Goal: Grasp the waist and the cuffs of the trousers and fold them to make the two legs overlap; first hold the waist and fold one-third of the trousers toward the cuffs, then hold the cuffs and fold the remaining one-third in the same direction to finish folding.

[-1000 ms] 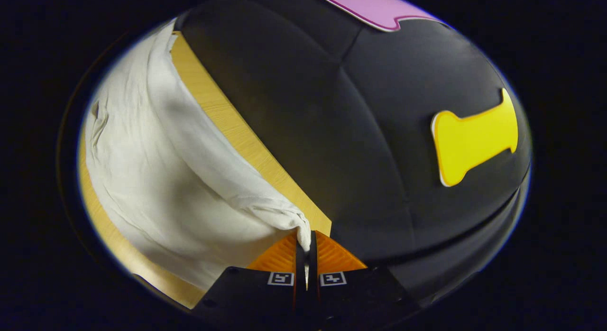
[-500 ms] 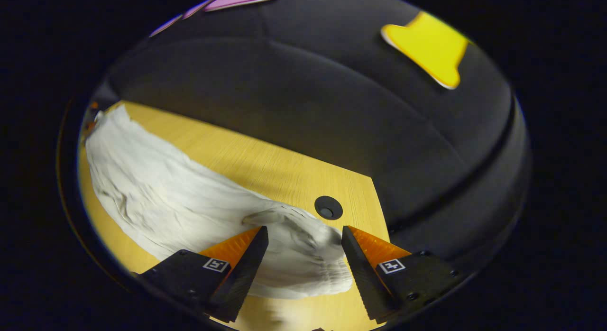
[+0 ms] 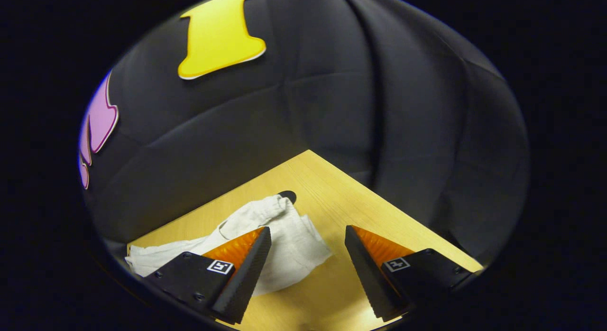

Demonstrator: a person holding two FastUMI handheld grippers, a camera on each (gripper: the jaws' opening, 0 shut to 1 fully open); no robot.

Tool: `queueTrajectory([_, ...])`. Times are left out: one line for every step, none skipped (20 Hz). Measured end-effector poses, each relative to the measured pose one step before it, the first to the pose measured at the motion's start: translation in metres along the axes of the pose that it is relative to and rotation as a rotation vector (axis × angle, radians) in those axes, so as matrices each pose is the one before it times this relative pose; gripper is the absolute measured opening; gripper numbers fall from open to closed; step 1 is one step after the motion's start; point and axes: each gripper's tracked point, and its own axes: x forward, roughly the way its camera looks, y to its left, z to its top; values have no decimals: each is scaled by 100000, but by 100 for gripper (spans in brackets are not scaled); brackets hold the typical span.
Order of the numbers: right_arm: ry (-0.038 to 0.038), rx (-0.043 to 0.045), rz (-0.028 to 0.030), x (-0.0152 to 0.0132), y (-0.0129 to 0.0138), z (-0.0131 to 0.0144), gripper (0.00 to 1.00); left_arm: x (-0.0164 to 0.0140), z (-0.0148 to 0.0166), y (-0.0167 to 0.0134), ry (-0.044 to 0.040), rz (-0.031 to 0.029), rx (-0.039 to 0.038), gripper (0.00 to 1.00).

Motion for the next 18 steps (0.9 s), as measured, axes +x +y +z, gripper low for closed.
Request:
queueTrajectory([219, 1743, 191, 105, -201, -329, 98, -1545, -93, 455, 518, 892, -2578, 96])
queueTrajectory([733, 1146, 208, -209, -111, -298, 98, -1430, -51, 372, 117, 953, -2360, 96])
queueTrajectory([714, 535, -4, 146, -83, -371, 98, -1470, 77, 121, 102, 417, -2293, 97])
queueTrajectory([417, 195, 186, 153, -36, -337, 98, -1189, -146, 109, 49, 58, -1569, 96])
queueTrajectory([363, 177, 304, 326, 76, -332, 98, -985, -214, 147, 114, 628, -1080, 97])
queueTrajectory([169, 139, 104, 335, 70, -454, 98, -672, -481, 23, 648, 521, -1069, 97])
queueTrajectory([-177, 132, 376, 307, 185, -277, 98, -690, -388, -65, 883, 360, -1601, 97])
queueTrajectory([43, 49, -566, 146, 100, -434, 98, -587, -713, -217, 1868, 306, -2400, 97])
queueTrajectory([178, 389, -676, 305, 109, -239, 98, -576, -627, -196, 2075, 73, -2132, 97])
queueTrajectory([308, 190, -1105, 365, -23, -391, 98, -442, -708, 29, 1280, 151, -1829, 97])
queueTrajectory([-491, -13, -400, 186, 79, -70, 98, -199, -404, -8, 706, -18, -1810, 97])
queueTrajectory([-1777, -846, -795, 217, -26, -8, 98, -173, -632, -37, 717, 167, -2005, 97])
queueTrajectory([-140, -337, 22, -102, 137, -177, 98, -190, -553, 75, 890, 100, -1604, 97])
queueTrajectory([-935, -1874, -1758, 104, -206, 94, 98, -41, -656, -19, 1023, 243, -796, 97])
queueTrajectory([33, -1635, -1938, 218, -296, -209, 94, -135, -483, 103, 929, 296, -99, 97])
queueTrajectory([-963, -1507, -906, -42, -34, -140, 88, 264, -343, -8, 1057, -20, 97, 97])
queueTrajectory([573, -816, -115, -11, 262, -264, 77, 76, -397, -39, 737, -104, 626, 98])
queueTrajectory([-180, -1968, -809, 144, 234, -220, 72, 111, -732, 270, 1161, 868, 1080, 98])
